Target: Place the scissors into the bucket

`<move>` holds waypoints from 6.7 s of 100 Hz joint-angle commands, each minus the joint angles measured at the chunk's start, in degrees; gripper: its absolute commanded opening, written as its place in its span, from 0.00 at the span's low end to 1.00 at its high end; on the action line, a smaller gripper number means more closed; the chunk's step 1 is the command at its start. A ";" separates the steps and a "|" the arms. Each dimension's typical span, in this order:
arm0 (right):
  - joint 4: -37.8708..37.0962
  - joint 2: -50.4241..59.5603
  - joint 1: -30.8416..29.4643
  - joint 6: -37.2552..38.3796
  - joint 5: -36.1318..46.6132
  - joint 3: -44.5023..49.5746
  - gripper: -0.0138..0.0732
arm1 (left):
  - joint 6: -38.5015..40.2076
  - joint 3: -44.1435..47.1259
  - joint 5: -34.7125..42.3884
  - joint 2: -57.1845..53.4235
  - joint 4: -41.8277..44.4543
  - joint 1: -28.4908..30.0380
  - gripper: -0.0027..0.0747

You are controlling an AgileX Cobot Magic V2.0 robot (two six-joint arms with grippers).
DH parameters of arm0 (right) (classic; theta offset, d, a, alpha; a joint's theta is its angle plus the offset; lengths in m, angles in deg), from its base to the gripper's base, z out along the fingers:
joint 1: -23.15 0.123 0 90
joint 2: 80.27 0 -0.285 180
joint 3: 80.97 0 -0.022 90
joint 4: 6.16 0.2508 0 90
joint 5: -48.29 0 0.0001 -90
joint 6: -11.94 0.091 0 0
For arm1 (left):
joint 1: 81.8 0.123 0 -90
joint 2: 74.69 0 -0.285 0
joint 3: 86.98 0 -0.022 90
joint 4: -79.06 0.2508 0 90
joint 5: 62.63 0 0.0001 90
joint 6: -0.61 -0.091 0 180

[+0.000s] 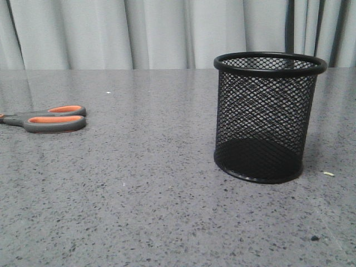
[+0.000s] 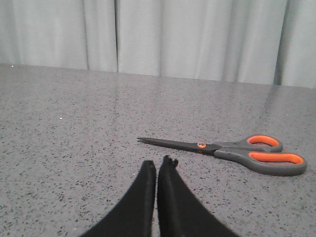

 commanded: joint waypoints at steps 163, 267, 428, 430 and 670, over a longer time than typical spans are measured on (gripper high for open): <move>4.88 1.24 -0.35 -0.02 10.12 0.23 0.08 | 0.21 2.28 4.59 -1.45 -2.36 -0.35 0.01; 18.33 -29.92 -0.35 -0.02 -24.41 -41.05 0.11 | -10.31 -39.21 -31.43 21.60 -19.08 -0.35 0.01; 13.26 -48.92 3.40 -3.55 -36.52 -56.60 0.66 | -84.76 -78.94 -59.28 91.79 -15.41 -4.00 0.51; 13.26 -48.92 3.40 -3.55 -36.52 -56.60 0.66 | -84.88 -79.41 -59.77 92.33 -14.35 -4.38 0.51; 75.12 -49.54 3.40 -29.39 -32.78 -56.49 0.66 | -69.47 -99.49 -57.64 77.98 -15.15 -40.40 0.01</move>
